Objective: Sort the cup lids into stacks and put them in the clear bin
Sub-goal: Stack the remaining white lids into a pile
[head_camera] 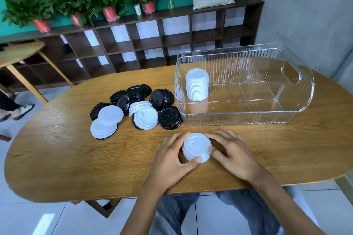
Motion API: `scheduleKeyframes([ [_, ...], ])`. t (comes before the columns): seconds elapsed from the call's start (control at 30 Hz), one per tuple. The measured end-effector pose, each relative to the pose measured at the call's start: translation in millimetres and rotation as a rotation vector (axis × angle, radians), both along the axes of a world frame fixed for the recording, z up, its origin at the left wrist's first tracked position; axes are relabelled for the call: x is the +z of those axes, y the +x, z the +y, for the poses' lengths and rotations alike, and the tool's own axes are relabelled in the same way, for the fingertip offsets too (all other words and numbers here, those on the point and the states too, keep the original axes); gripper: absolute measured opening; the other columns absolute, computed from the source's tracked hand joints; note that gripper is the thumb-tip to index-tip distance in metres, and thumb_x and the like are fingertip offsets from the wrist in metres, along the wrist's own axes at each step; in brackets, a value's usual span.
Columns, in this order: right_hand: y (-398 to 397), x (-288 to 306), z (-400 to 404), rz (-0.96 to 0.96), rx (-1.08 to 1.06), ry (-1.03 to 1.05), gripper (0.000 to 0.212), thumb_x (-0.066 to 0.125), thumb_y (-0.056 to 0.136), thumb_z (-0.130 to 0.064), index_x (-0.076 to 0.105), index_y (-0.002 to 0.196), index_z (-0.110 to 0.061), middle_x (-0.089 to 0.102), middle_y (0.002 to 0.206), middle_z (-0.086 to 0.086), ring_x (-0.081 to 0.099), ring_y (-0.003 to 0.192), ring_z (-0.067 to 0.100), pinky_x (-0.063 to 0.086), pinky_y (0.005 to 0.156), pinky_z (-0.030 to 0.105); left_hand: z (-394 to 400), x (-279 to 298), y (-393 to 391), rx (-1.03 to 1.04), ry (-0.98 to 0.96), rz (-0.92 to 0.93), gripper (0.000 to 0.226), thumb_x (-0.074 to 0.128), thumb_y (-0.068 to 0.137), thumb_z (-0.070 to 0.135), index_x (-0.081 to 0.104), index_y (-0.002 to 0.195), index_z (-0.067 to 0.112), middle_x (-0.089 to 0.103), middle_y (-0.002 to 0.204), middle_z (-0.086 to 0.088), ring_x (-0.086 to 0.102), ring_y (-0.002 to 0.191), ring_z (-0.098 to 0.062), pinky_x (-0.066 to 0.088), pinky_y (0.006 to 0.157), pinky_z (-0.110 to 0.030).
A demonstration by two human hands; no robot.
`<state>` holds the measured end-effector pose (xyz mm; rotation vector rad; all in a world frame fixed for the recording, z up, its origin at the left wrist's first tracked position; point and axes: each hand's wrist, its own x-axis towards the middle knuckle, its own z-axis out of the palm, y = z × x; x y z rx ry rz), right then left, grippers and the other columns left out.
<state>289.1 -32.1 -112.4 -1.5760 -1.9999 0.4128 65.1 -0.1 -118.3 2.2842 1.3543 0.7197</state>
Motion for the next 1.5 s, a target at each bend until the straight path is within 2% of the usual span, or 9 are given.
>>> scheduleKeyframes([
  [0.13, -0.5, 0.8, -1.0, -0.049, 0.008, -0.012, 0.049, 0.06, 0.094, -0.039, 0.051, 0.141, -0.03, 0.054, 0.132, -0.018, 0.042, 0.123, 0.009, 0.027, 0.103, 0.027, 0.2, 0.2, 0.7, 0.001, 0.016, 0.055, 0.084, 0.057, 0.078, 0.073, 0.049, 0.149, 0.03, 0.05, 0.143, 0.02, 0.039, 0.131, -0.003, 0.031, 0.11, -0.032],
  [0.27, -2.4, 2.0, -1.7, -0.132, 0.015, -0.026, 0.066, 0.04, 0.084, -0.061, 0.048, 0.142, -0.031, 0.052, 0.131, -0.019, 0.041, 0.122, 0.007, 0.023, 0.099, 0.023, 3.0, -1.0, -2.3, -0.019, 0.03, 0.128, 0.09, 0.055, 0.077, 0.078, 0.045, 0.153, 0.03, 0.05, 0.146, 0.017, 0.039, 0.133, -0.006, 0.032, 0.109, -0.033],
  [0.5, -6.2, 3.4, -0.7, -0.19, 0.009, -0.021, 0.074, 0.033, 0.079, -0.067, 0.044, 0.144, -0.032, 0.047, 0.134, -0.02, 0.037, 0.124, 0.007, 0.022, 0.1, 0.022, 5.8, 0.9, -5.0, -0.023, 0.082, 0.214, 0.095, 0.048, 0.075, 0.084, 0.041, 0.155, 0.033, 0.051, 0.149, 0.019, 0.042, 0.132, -0.007, 0.026, 0.101, -0.027],
  [0.7, -4.8, 4.1, -2.4, -0.133, 0.004, -0.038, 0.075, 0.04, 0.079, -0.069, 0.042, 0.145, -0.034, 0.047, 0.135, -0.021, 0.037, 0.126, 0.006, 0.021, 0.1, 0.023, 1.5, 1.9, -7.4, -0.055, 0.046, 0.171, 0.1, 0.051, 0.076, 0.085, 0.02, 0.161, 0.041, 0.042, 0.156, 0.02, 0.035, 0.137, 0.0, 0.022, 0.104, -0.025],
  [0.83, -2.5, 1.9, -1.6, -0.102, -0.014, -0.057, 0.076, 0.047, 0.081, -0.07, 0.037, 0.148, -0.035, 0.046, 0.135, -0.02, 0.036, 0.127, 0.004, 0.021, 0.104, 0.023, 13.4, 14.3, -33.7, 0.062, 0.027, -0.16, 0.066, 0.061, 0.085, 0.067, 0.041, 0.146, 0.049, 0.048, 0.141, 0.026, 0.051, 0.123, 0.006, 0.04, 0.103, -0.024],
  [0.93, -2.4, 0.2, -1.0, -0.104, -0.004, -0.051, 0.08, 0.04, 0.079, -0.077, 0.037, 0.148, -0.036, 0.045, 0.135, -0.022, 0.036, 0.127, 0.003, 0.022, 0.103, 0.024, 41.4, 23.0, -63.6, 0.275, 0.241, -0.136, 0.048, 0.062, 0.094, 0.045, 0.058, 0.137, 0.025, 0.054, 0.136, 0.008, 0.053, 0.126, -0.016, 0.043, 0.107, -0.047],
  [1.13, -2.2, -1.5, -0.5, -0.055, -0.015, -0.031, 0.076, 0.04, 0.079, -0.079, 0.041, 0.144, -0.039, 0.046, 0.131, -0.027, 0.036, 0.124, -0.001, 0.027, 0.106, 0.028, 74.9, 15.1, -78.4, 0.331, 0.265, 0.154, 0.066, 0.079, 0.087, 0.028, 0.053, 0.147, 0.019, 0.05, 0.15, 0.002, 0.044, 0.134, -0.027, 0.035, 0.109, -0.047],
  [1.37, -1.4, -0.5, -0.8, -0.03, -0.013, -0.031, 0.073, 0.042, 0.081, -0.079, 0.042, 0.143, -0.041, 0.047, 0.13, -0.028, 0.038, 0.121, -0.002, 0.029, 0.106, 0.029, 77.2, 5.0, -77.7, 0.471, 0.323, -0.036, 0.074, 0.093, 0.074, 0.027, 0.061, 0.139, 0.012, 0.051, 0.124, -0.012, 0.052, 0.117, -0.034, 0.042, 0.1, -0.05],
  [1.5, -2.1, -0.3, -1.0, -0.031, -0.012, -0.037, 0.074, 0.042, 0.08, -0.079, 0.042, 0.144, -0.041, 0.047, 0.131, -0.028, 0.038, 0.123, -0.001, 0.028, 0.106, 0.03, 62.3, 3.4, -79.6, 0.479, 0.25, -0.221, 0.075, 0.092, 0.074, 0.026, 0.058, 0.14, 0.015, 0.04, 0.123, 0.001, 0.049, 0.119, -0.022, 0.045, 0.102, -0.039],
])
